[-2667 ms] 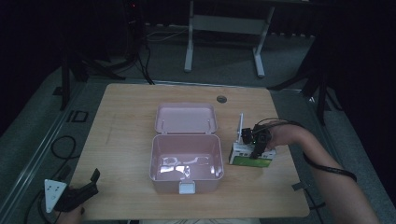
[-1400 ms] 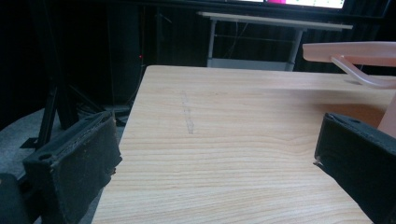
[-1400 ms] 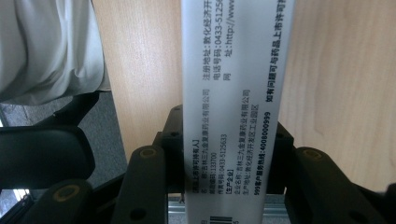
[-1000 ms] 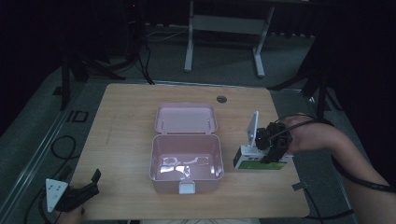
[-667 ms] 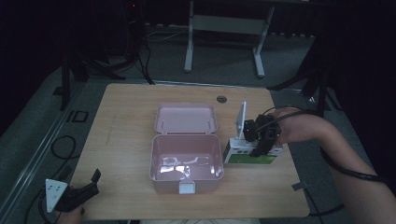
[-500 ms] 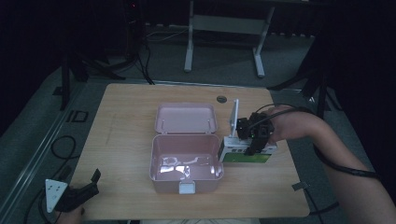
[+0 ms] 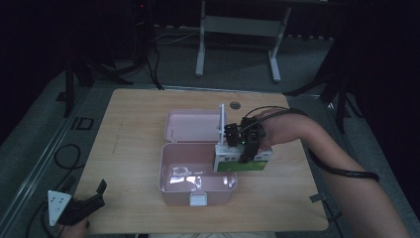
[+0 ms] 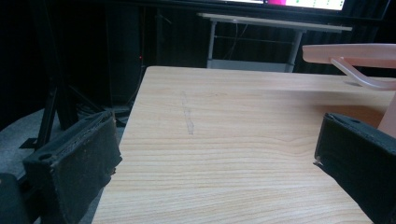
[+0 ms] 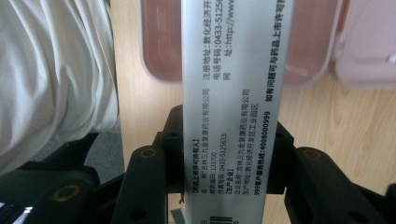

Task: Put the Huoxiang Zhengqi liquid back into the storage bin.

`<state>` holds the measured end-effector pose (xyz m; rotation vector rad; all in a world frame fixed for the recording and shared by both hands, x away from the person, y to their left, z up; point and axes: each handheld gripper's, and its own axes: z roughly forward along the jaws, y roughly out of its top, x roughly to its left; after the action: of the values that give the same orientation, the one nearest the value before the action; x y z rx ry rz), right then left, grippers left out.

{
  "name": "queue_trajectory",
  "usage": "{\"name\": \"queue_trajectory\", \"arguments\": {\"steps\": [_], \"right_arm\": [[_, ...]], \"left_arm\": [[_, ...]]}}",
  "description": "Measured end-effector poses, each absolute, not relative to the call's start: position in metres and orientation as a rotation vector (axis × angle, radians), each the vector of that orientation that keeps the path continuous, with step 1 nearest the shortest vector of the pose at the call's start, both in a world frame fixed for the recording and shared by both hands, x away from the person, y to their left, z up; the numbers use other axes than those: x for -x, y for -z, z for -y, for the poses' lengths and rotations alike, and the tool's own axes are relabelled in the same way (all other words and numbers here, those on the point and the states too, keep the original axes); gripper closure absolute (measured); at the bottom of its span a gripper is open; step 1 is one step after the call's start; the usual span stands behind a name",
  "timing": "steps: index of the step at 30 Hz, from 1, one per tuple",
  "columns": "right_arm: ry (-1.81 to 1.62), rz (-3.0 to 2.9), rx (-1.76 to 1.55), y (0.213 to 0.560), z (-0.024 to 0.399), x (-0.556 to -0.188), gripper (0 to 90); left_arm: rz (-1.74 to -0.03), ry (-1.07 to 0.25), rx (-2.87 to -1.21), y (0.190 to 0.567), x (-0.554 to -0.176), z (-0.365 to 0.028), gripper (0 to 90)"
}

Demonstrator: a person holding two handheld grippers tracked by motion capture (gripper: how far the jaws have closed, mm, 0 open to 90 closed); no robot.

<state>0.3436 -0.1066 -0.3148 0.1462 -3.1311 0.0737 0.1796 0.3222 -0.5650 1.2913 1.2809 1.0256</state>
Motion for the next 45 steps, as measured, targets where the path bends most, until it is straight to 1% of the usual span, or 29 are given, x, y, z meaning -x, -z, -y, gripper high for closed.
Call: {"name": "queue_trajectory", "arguments": {"steps": [9,15,21,29,45], "right_arm": [[-0.070,3.117,-0.226,0.317,0.069,-0.337,61.8],[-0.127,3.098,-0.261,0.330,0.041,-0.334,61.8],[-0.095,3.081,-0.265,0.343,0.025,-0.335,61.8],[-0.090,3.049,-0.272,0.370,0.014,-0.335,61.8],[-0.090,3.020,-0.183,0.430,0.017,-0.347,61.6]], "left_arm": [[-1.279,-1.028,-1.299,0.565,-0.180,-0.322,0.2],[-1.279,-1.025,-1.303,0.565,-0.180,-0.322,0.2],[-1.277,-1.022,-1.303,0.565,-0.180,-0.322,0.2],[-1.276,-1.022,-1.304,0.565,-0.180,-0.322,0.2],[-1.275,-1.022,-1.304,0.565,-0.180,-0.322,0.2]]}}
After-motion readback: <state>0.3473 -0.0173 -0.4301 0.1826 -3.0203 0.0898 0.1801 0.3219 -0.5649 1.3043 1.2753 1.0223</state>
